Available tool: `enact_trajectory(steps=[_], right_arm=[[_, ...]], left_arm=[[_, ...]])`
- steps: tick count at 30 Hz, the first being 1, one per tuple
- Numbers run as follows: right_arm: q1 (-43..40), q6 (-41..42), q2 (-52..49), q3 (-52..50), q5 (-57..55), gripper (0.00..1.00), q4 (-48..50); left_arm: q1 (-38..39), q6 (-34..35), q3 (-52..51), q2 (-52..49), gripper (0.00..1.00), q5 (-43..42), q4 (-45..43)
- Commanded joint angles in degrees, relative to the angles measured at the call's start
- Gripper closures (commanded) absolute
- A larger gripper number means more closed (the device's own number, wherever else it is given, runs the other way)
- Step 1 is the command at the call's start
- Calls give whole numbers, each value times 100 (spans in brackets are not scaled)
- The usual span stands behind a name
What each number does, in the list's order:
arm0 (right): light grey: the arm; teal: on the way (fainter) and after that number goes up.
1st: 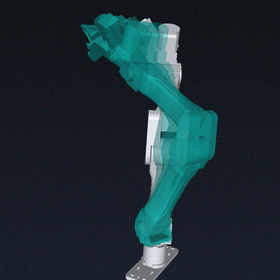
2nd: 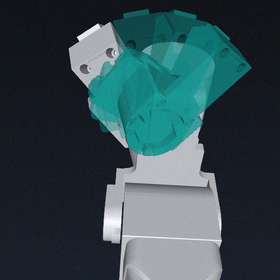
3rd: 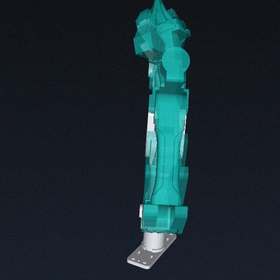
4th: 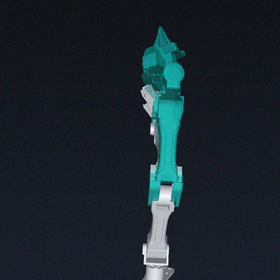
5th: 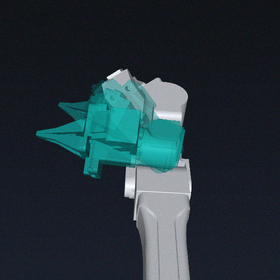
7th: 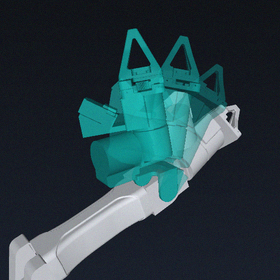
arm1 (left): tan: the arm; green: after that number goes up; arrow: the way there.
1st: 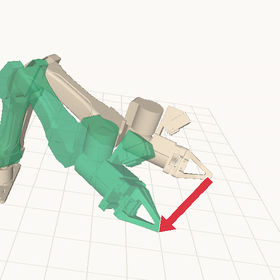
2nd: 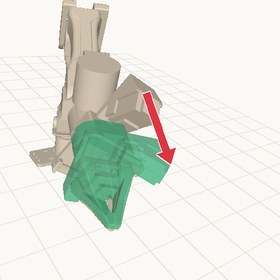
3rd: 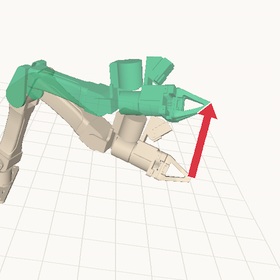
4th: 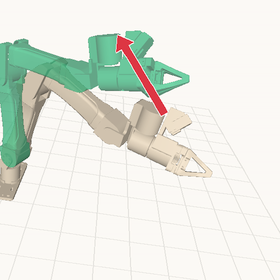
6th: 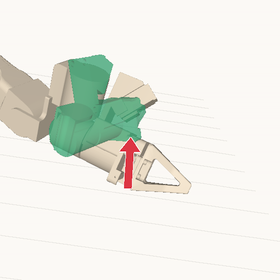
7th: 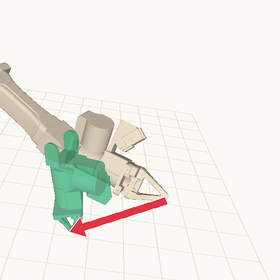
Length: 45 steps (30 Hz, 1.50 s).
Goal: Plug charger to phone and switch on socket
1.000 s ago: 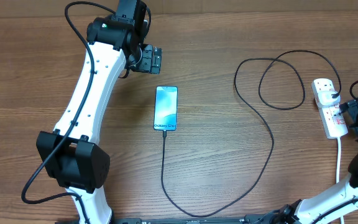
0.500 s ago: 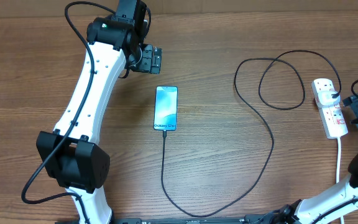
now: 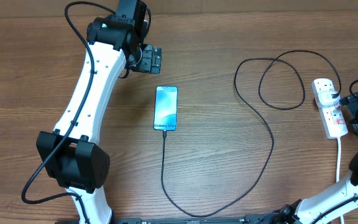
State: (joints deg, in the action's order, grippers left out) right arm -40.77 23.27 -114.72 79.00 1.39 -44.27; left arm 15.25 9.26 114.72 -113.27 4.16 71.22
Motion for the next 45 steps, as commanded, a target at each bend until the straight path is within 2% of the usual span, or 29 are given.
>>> enact_trajectory(steps=[1, 4, 40, 45], right_arm=[[26, -131, -39, -31, 92, 0, 31], [26, -391, -39, -31, 136, 0, 0], [26, -391, -39, -31, 229, 0, -101], [26, -710, -39, -31, 601, 0, -107]], left_arm=[[-22, 15, 44, 87, 0, 70, 11], [-22, 15, 44, 87, 0, 70, 11], [-22, 15, 44, 87, 0, 72, 11], [-22, 15, 44, 87, 0, 72, 11]])
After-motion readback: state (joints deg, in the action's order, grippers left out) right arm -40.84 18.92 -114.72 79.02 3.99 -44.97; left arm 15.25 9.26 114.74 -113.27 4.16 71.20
